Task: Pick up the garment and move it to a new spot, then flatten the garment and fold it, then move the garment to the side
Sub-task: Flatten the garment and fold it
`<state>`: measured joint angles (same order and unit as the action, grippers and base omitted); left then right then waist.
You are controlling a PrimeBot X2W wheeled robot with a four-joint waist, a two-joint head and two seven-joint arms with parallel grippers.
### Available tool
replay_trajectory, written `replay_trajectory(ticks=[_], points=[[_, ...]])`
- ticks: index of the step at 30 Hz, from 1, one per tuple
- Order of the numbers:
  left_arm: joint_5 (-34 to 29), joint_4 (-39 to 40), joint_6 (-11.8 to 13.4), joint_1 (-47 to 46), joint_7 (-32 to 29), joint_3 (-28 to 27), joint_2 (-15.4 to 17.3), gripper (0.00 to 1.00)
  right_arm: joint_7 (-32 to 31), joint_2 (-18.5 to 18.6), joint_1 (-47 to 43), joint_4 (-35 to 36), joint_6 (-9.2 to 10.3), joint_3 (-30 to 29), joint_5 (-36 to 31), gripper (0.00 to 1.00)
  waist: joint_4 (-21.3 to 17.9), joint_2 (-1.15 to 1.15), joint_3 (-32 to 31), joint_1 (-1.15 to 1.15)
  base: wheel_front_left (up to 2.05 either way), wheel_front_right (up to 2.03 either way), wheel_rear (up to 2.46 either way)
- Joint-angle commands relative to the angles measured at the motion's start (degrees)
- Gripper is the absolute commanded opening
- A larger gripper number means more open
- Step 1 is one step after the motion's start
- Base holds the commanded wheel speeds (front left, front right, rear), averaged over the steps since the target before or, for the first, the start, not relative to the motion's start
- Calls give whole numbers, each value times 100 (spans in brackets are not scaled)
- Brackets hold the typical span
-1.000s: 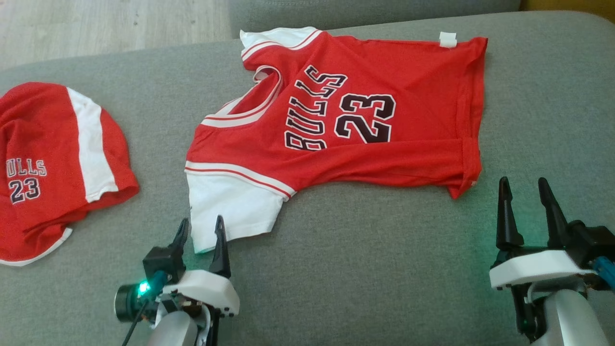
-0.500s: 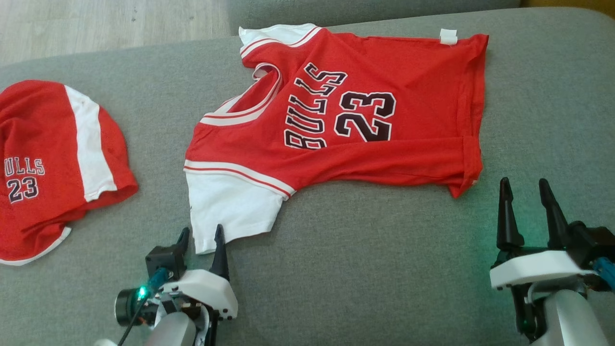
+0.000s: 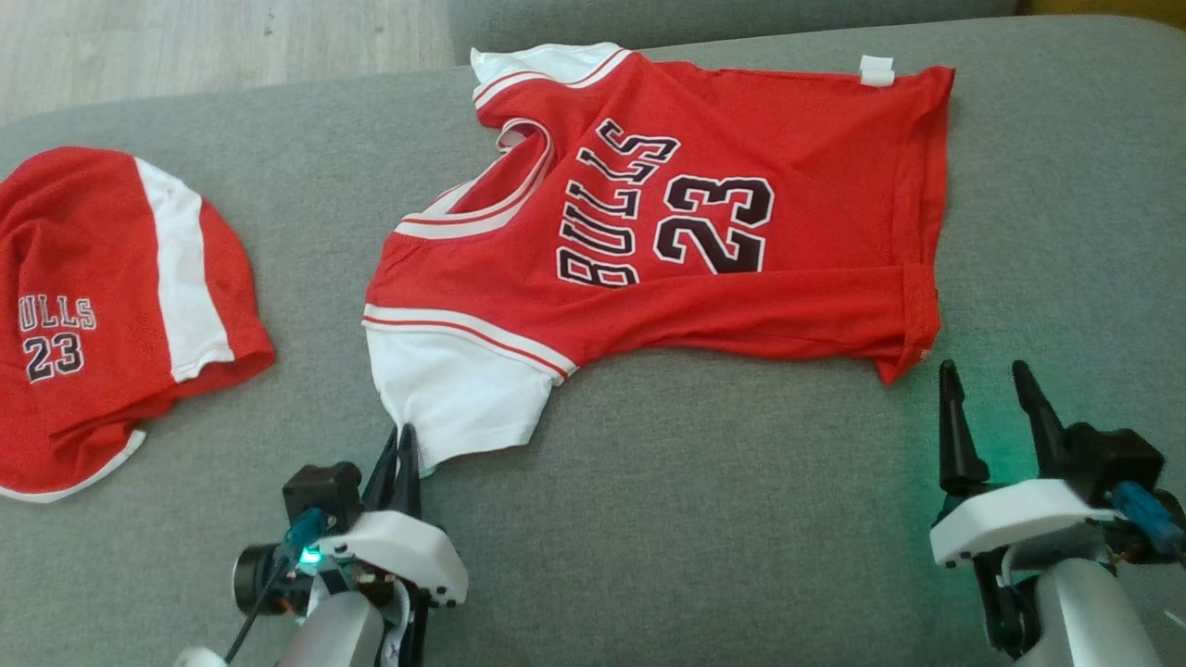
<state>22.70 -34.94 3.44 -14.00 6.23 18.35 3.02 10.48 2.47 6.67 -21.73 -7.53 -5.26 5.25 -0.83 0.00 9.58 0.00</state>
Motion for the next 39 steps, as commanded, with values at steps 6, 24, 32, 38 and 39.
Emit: replay_trajectory(ticks=[6,24,32,38,39], points=[[69,583,-119,-173,628,-238,54,0,-245,41,372,-81,4,185,-346,100,104,0,-14,0,0,0,0],[35,837,-342,-130,835,-79,43,0,-444,41,977,-1069,4,-105,-1047,100,310,0,79,0,0,0,0],[44,837,-341,-130,851,-63,51,0,-184,41,1126,-1326,4,-372,-1138,100,317,0,113,0,0,0,0],[47,821,-363,-141,860,-37,52,0,-55,41,1221,-1467,4,-377,-1167,100,311,0,102,0,0,0,0],[47,819,-367,-139,861,-31,52,0,-38,41,1227,-1480,4,-374,-1164,100,312,0,100,0,0,0,0]])
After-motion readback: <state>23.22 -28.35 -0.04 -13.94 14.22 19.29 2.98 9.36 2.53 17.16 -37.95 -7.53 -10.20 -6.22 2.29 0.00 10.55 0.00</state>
